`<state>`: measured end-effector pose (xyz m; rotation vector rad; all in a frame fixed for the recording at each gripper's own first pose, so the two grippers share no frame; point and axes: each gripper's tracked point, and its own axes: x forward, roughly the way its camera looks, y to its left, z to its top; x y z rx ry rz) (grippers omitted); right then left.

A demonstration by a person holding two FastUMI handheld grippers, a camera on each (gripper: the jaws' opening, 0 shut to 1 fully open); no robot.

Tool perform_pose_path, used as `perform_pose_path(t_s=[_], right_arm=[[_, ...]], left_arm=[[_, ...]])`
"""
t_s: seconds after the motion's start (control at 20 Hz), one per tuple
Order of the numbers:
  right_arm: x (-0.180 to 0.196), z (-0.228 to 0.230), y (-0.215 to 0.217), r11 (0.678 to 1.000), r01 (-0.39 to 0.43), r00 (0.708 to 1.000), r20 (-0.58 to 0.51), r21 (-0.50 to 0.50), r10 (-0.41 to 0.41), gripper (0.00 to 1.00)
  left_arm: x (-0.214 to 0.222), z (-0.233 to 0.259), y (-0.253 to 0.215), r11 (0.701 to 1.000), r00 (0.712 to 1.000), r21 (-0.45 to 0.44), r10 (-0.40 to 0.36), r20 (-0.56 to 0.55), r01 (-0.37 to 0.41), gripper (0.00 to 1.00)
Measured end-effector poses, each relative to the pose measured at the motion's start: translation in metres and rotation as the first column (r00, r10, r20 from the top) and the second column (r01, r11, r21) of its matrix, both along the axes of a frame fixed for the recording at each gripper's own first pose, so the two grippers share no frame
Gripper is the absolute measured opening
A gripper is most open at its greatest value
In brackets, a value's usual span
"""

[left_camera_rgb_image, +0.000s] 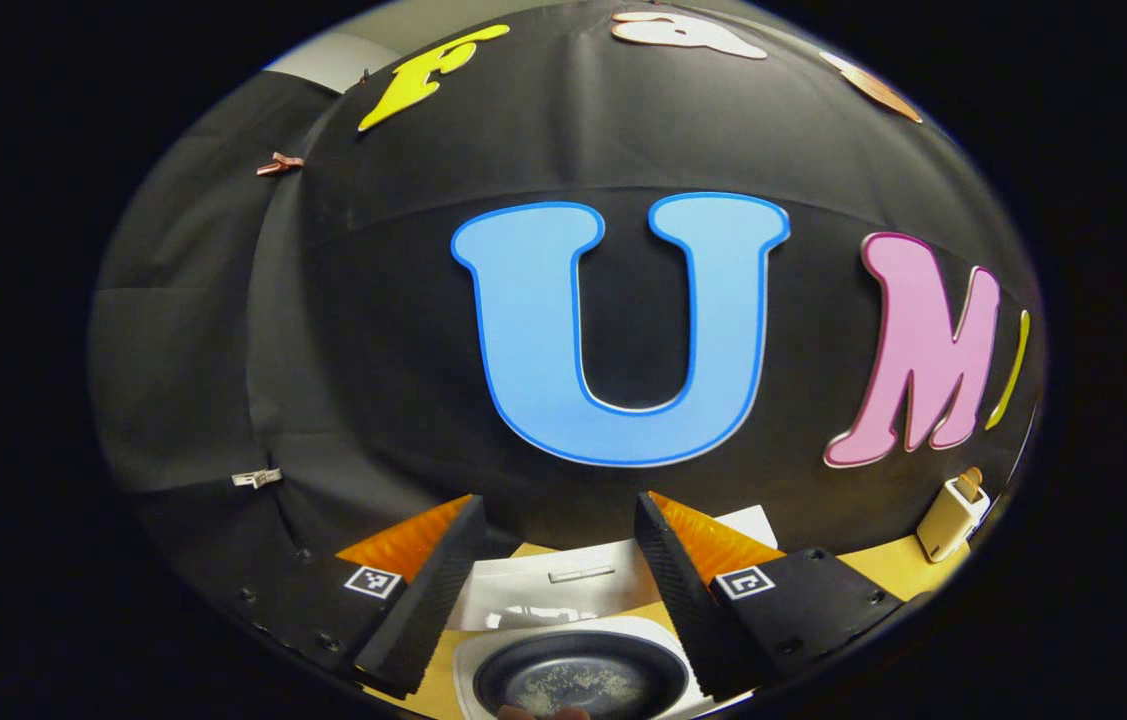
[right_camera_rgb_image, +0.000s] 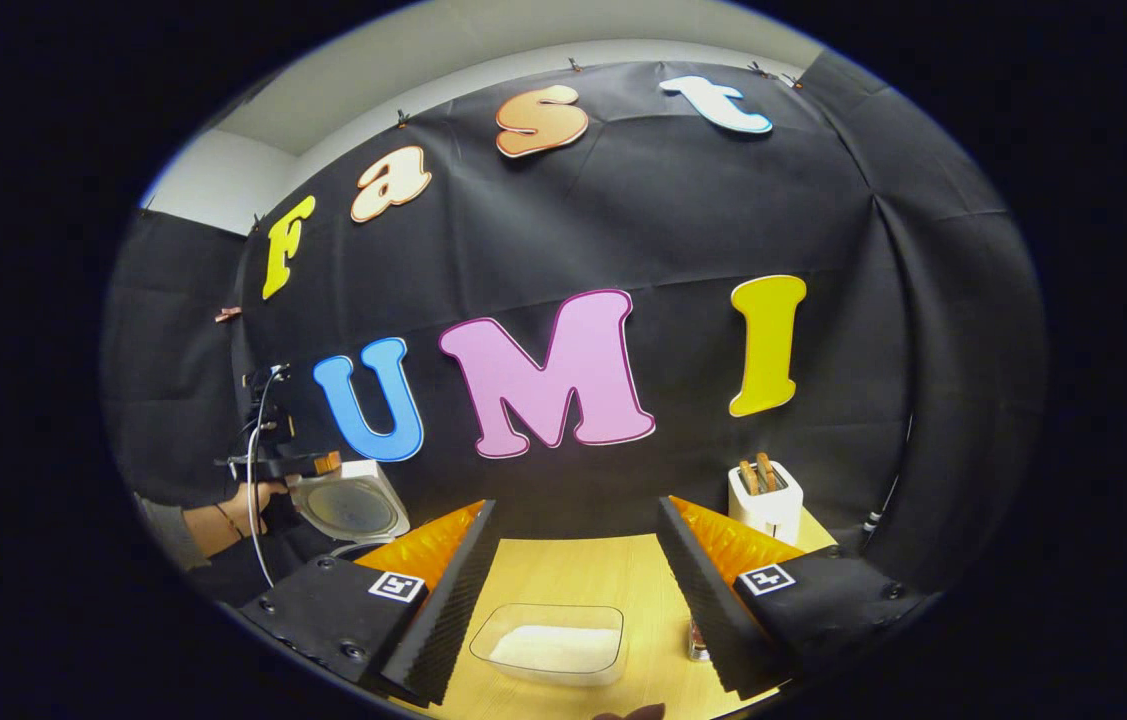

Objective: Close the left gripper, press the button to open the rice cooker; take a wooden spoon from the chopstick holder with the right hand, scoop a spoonful of rice and pour it into the rice cooker, then put the wooden spoon back into the chopstick holder.

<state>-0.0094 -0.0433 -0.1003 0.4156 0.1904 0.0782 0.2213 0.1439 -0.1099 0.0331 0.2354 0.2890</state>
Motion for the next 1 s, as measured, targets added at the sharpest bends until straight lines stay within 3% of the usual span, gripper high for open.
perform_pose_path(t_s=[0.4, 0.7, 1.0], right_arm=[[0.010, -0.015, -0.012, 0.998, -0.056, 0.998, -0.012, 0.019, 0.056, 0.98], [0.013, -0.021, -0.005, 0.992, -0.109, 0.994, -0.020, 0.056, 0.111, 0.98], [0.013, -0.026, -0.006, 0.990, -0.128, 0.991, -0.025, 0.053, 0.129, 0.98]], left_arm=[[-0.078, -0.062, -0.045, 0.999, 0.998, -0.045, 0.024, -0.054, -0.026, 0.99], [-0.099, -0.110, -0.064, 0.997, 0.991, -0.073, 0.026, -0.133, -0.036, 0.99], [-0.111, -0.153, -0.070, 0.993, 0.959, -0.087, 0.056, -0.277, -0.083, 0.99]])
